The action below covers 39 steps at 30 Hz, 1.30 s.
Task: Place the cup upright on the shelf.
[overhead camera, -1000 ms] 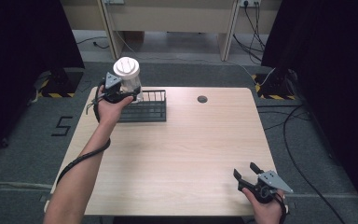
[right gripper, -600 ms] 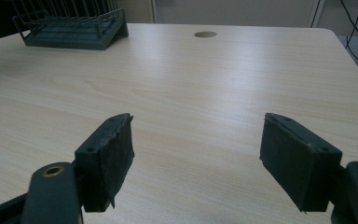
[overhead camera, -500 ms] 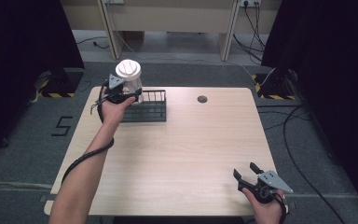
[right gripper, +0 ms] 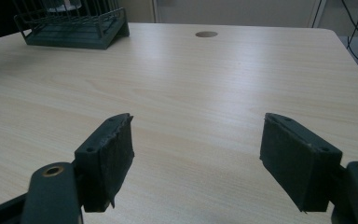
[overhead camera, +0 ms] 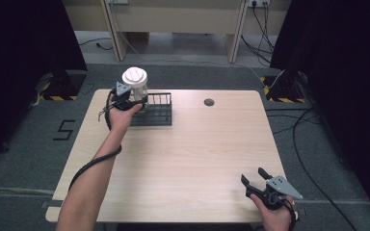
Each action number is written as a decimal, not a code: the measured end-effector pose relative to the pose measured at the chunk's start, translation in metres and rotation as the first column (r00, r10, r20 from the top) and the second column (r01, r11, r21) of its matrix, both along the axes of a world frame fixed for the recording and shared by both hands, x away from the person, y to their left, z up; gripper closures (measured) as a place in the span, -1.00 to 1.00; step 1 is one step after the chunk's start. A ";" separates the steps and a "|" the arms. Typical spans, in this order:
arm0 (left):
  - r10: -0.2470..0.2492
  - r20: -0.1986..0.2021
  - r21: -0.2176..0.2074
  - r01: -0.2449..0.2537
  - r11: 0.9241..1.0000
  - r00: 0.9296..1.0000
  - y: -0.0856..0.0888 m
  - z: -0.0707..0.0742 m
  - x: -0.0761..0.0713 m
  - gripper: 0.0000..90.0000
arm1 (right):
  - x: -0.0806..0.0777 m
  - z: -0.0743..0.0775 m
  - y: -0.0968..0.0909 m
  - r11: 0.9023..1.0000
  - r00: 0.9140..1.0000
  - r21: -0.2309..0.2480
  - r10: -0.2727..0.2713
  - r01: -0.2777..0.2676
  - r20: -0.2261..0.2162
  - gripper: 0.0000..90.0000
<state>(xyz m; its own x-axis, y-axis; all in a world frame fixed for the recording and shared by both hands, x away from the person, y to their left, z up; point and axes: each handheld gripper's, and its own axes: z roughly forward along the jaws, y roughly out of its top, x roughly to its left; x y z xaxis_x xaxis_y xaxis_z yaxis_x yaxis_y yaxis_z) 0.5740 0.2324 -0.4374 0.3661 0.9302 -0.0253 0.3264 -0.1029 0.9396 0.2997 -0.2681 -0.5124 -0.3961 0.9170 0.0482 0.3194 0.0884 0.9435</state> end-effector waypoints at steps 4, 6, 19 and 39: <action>-0.001 -0.011 0.006 0.001 1.000 1.000 -0.003 -0.004 0.001 -0.61 | 0.000 0.000 0.001 1.000 1.000 0.006 0.001 -0.001 -0.008 -0.42; 0.002 -0.015 0.002 -0.002 1.000 1.000 -0.005 -0.006 0.001 -0.61 | 0.000 0.000 0.000 1.000 1.000 -0.002 0.002 -0.002 0.000 -0.42; 0.015 -0.036 -0.009 -0.015 1.000 0.999 -0.008 -0.013 0.002 -0.61 | 0.000 0.000 0.000 1.000 1.000 -0.001 0.003 -0.003 -0.001 -0.42; 0.022 -0.015 -0.027 -0.023 0.999 1.000 -0.007 -0.014 -0.009 -0.67 | -0.001 0.000 0.001 1.000 1.000 0.006 0.004 -0.004 -0.012 -0.43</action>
<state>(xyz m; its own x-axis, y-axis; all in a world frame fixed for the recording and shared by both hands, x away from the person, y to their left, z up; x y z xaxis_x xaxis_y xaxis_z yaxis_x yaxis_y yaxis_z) 0.5647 0.2254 -0.4516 0.3447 0.9370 -0.0560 0.3417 -0.0697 0.9372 0.2990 -0.2668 -0.5123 -0.3991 0.9150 0.0585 0.3306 0.0841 0.9400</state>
